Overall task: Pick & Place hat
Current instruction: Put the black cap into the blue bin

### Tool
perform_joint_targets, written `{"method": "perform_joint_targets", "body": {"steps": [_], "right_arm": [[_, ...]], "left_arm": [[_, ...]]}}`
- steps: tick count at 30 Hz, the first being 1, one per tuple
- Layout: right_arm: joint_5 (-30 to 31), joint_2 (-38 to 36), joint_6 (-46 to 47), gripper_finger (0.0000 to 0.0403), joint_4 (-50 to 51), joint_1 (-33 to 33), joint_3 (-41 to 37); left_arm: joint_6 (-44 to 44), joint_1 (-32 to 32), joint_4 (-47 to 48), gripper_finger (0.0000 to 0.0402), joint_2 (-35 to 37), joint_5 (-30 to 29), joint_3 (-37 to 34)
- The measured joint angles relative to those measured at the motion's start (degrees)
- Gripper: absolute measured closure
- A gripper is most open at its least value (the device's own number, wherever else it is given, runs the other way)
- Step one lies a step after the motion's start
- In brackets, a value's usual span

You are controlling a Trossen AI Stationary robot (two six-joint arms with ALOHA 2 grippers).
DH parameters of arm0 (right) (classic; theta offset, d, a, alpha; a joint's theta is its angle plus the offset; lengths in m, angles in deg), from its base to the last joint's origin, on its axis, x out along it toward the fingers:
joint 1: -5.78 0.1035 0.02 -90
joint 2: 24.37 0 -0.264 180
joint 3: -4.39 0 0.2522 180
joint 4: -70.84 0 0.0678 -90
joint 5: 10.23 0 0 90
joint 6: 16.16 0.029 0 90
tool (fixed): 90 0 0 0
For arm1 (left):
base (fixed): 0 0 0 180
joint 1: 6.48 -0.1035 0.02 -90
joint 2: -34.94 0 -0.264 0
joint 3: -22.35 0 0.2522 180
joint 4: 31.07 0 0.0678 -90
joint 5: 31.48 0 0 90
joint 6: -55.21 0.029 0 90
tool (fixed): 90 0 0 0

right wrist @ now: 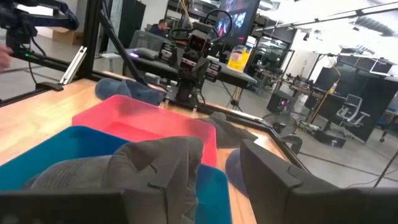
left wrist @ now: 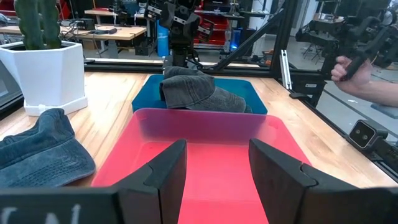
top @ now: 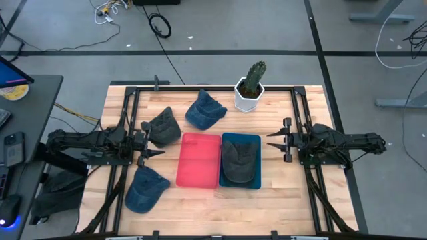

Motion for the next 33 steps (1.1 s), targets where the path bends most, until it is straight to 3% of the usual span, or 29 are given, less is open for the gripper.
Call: {"method": "perform_joint_targets", "body": {"steps": [10, 13, 20, 28, 33], "right_arm": [[0.1, 0.0, 1.6, 0.0254, 0.0, 0.0, 0.0], [0.1, 0.0, 1.5, 0.0254, 0.0, 0.0, 0.0], [0.1, 0.0, -7.1, 0.0254, -5.5, 0.0, 0.0], [0.1, 0.0, -7.3, 0.0254, -6.0, 0.0, 0.1], [0.1, 0.0, -7.3, 0.0254, -6.0, 0.0, 0.1]], "left_arm": [[0.0, 0.0, -0.3, 0.0225, 0.0, 0.0, 0.0], [0.2, 0.0, -4.4, 0.0225, 0.0, 0.0, 0.0], [-12.4, 0.0, -11.4, 0.0225, 0.0, 0.6, 0.0], [-19.2, 0.5, -28.2, 0.0225, 0.0, 8.4, 0.0], [-17.3, 5.8, -43.6, 0.0225, -1.6, 14.5, 0.0]]}}
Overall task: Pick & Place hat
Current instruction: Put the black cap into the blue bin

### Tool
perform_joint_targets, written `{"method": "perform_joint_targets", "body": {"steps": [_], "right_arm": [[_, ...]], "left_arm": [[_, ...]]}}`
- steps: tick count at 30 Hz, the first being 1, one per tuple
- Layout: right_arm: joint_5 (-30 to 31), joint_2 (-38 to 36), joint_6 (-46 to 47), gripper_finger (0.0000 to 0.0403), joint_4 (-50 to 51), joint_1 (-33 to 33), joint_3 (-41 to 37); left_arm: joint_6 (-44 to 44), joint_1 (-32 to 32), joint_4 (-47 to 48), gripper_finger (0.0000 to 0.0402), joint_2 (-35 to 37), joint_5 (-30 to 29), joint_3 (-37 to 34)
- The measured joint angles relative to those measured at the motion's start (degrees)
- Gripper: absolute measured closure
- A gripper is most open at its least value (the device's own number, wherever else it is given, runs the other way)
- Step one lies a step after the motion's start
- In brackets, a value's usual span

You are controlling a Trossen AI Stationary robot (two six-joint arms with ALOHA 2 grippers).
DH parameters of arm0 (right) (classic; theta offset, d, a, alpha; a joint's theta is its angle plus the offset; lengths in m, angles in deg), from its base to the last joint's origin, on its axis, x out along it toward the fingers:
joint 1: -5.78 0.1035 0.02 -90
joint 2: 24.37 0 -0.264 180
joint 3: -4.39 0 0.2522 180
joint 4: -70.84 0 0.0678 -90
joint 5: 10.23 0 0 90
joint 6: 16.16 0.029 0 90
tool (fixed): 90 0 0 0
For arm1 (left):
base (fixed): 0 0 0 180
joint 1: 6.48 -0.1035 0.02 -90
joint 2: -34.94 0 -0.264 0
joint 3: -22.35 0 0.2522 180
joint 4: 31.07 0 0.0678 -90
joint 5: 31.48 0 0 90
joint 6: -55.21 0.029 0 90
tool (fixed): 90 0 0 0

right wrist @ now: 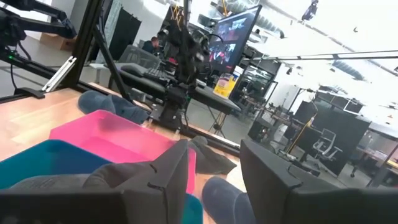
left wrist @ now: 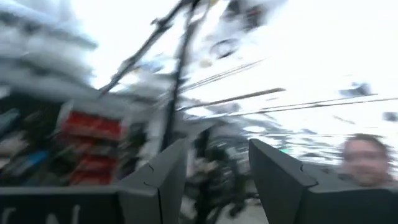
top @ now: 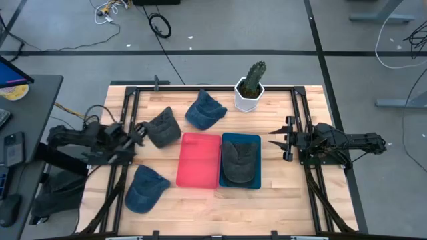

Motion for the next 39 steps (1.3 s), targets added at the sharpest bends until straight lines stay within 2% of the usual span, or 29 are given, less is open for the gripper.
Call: {"method": "perform_joint_targets", "body": {"steps": [7, 9, 12, 16, 18, 21, 24, 27, 29, 31, 39], "right_arm": [[0.0, 0.0, 0.0, 0.0254, 0.0, 0.0, 0.0], [0.0, 0.0, 0.0, 0.0254, 0.0, 0.0, 0.0], [0.0, 0.0, 0.0, 0.0254, 0.0, 0.0, 0.0], [0.0, 0.0, 0.0, 0.0254, 0.0, 0.0, 0.0], [0.0, 0.0, 0.0, 0.0254, 0.0, 0.0, 0.0], [0.0, 0.0, 0.0, 0.0254, 0.0, 0.0, 0.0], [0.0, 0.0, 0.0, 0.0254, 0.0, 0.0, 0.0], [0.0, 0.0, 0.0, 0.0254, 0.0, 0.0, 0.0], [0.0, 0.0, 0.0, 0.0254, 0.0, 0.0, 0.0], [0.0, 0.0, 0.0, 0.0254, 0.0, 0.0, 0.0], [0.0, 0.0, 0.0, 0.0254, 0.0, 0.0, 0.0]], "left_arm": [[12.8, 12.4, -17.7, 0.0225, -11.1, 1.7, 0.0], [14.6, 14.7, -19.7, 0.0225, -14.9, 1.8, 1.5], [15.0, 17.7, -17.3, 0.0225, -19.4, 1.7, 6.2], [23.3, 21.5, -0.7, 0.0225, -25.1, 0.9, 15.0], [25.1, 23.2, 8.3, 0.0225, -28.1, -3.4, 19.9], [25.2, 25.7, 19.9, 0.0225, -32.6, -14.0, 26.2], [23.6, 27.9, 31.5, 0.0225, -37.5, -30.7, 30.7], [18.0, 28.6, 41.9, 0.0225, -41.9, -49.2, 33.6], [12.7, 27.9, 46.3, 0.0225, -44.2, -57.9, 34.6], [8.4, 26.7, 48.9, 0.0225, -45.8, -61.5, 34.9], [1.1, 20.5, 55.3, 0.0225, -48.2, -62.0, 35.0]]}}
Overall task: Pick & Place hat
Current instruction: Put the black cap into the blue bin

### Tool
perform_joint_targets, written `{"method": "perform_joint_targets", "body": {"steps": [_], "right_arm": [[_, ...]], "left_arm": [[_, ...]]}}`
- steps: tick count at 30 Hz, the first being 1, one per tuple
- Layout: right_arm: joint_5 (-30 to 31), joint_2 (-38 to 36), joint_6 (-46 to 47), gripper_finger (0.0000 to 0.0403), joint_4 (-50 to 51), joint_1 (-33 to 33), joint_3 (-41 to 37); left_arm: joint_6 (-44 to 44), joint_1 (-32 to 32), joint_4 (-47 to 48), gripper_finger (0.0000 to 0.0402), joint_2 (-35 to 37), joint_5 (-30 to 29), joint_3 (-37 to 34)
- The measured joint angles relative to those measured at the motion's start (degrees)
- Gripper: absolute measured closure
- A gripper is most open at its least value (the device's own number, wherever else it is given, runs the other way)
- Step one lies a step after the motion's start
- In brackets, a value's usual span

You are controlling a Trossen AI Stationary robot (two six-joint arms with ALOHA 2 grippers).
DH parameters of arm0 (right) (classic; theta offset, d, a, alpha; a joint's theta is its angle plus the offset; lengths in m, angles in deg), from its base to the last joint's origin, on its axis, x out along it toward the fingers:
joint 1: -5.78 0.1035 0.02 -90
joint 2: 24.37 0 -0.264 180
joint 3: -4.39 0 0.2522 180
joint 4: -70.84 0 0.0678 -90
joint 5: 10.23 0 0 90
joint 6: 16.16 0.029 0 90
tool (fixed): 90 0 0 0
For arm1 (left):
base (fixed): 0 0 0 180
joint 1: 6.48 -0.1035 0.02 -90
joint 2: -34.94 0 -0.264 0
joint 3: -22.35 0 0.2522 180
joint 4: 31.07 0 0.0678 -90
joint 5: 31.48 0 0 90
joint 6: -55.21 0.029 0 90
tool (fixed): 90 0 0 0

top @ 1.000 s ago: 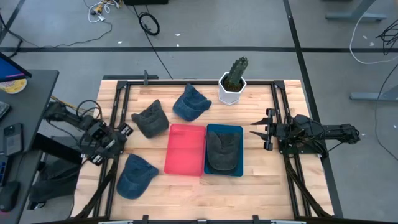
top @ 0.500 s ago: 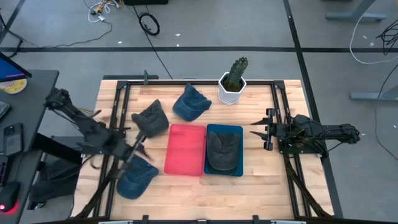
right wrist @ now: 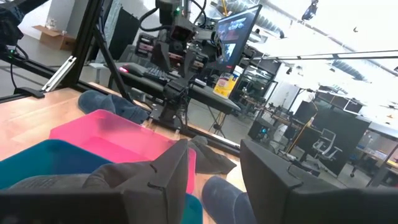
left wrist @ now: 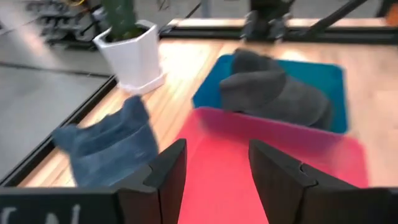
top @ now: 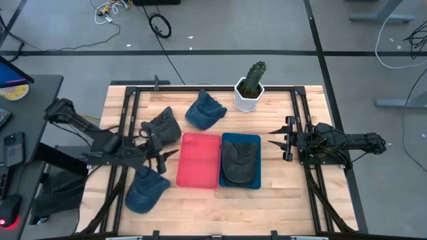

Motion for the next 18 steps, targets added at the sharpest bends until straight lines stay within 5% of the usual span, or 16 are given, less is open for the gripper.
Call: {"method": "perform_joint_targets", "body": {"steps": [11, 14, 18], "right_arm": [[0.0, 0.0, 0.0, 0.0254, 0.0, 0.0, 0.0], [0.0, 0.0, 0.0, 0.0254, 0.0, 0.0, 0.0], [0.0, 0.0, 0.0, 0.0254, 0.0, 0.0, 0.0]], "left_arm": [[-8.3, -10.9, 5.6, 0.0225, -3.0, -1.2, 0.0], [-8.3, -17.2, 9.2, 0.0225, -1.8, 4.6, 0.0], [-14.0, -28.7, 17.9, 0.0225, -1.9, 20.0, 0.0]]}}
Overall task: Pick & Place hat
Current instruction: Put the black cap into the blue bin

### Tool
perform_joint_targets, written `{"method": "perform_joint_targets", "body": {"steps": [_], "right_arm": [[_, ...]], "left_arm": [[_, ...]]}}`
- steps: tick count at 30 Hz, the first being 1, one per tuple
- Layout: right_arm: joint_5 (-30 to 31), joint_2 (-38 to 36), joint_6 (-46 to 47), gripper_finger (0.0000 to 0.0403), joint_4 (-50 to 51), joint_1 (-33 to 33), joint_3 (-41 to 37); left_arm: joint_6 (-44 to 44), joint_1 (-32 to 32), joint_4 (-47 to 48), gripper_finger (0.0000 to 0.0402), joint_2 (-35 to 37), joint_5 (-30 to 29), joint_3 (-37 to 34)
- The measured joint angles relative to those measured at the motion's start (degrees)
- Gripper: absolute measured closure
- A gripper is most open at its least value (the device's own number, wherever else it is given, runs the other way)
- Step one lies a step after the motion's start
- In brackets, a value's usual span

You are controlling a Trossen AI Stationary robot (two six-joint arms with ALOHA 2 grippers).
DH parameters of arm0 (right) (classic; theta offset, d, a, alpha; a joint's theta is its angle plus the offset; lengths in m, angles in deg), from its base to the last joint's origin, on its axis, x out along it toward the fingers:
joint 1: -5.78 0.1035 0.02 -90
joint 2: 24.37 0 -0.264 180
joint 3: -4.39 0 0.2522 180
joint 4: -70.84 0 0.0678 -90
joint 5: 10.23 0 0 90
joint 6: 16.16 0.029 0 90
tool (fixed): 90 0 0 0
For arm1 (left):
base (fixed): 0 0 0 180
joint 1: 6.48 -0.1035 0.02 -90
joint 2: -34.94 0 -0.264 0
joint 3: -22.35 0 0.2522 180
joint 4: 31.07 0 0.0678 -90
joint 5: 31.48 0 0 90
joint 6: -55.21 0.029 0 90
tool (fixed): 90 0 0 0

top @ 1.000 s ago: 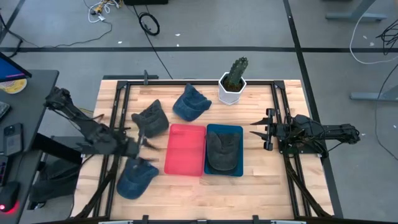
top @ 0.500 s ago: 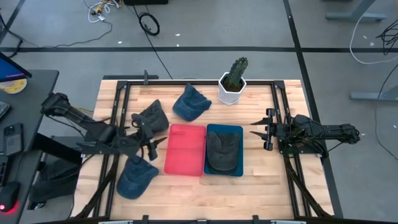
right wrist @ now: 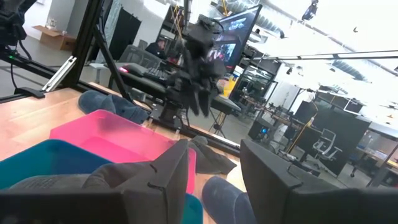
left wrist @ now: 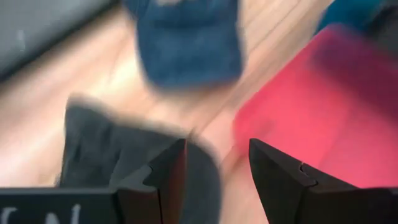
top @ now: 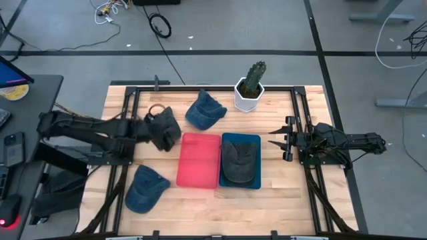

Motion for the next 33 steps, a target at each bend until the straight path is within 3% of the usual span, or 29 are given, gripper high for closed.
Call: {"method": "perform_joint_targets", "body": {"steps": [4, 10, 17, 29, 33], "right_arm": [[0.0, 0.0, 0.0, 0.0254, 0.0, 0.0, 0.0], [0.0, 0.0, 0.0, 0.0254, 0.0, 0.0, 0.0], [0.0, 0.0, 0.0, 0.0254, 0.0, 0.0, 0.0], [0.0, 0.0, 0.0, 0.0254, 0.0, 0.0, 0.0], [0.0, 0.0, 0.0, 0.0254, 0.0, 0.0, 0.0]], "left_arm": [[-1.3, -9.7, 6.5, 0.0225, -0.1, 9.4, 0.0], [3.0, -19.1, 8.1, 0.0225, -0.9, 19.5, 0.0], [6.9, -25.4, 9.5, 0.0225, -6.3, 20.3, 0.0], [8.3, -27.9, 7.9, 0.0226, -20.0, 21.4, 0.1], [9.6, -28.5, 7.6, 0.0276, -20.2, 23.1, 0.1]]}}
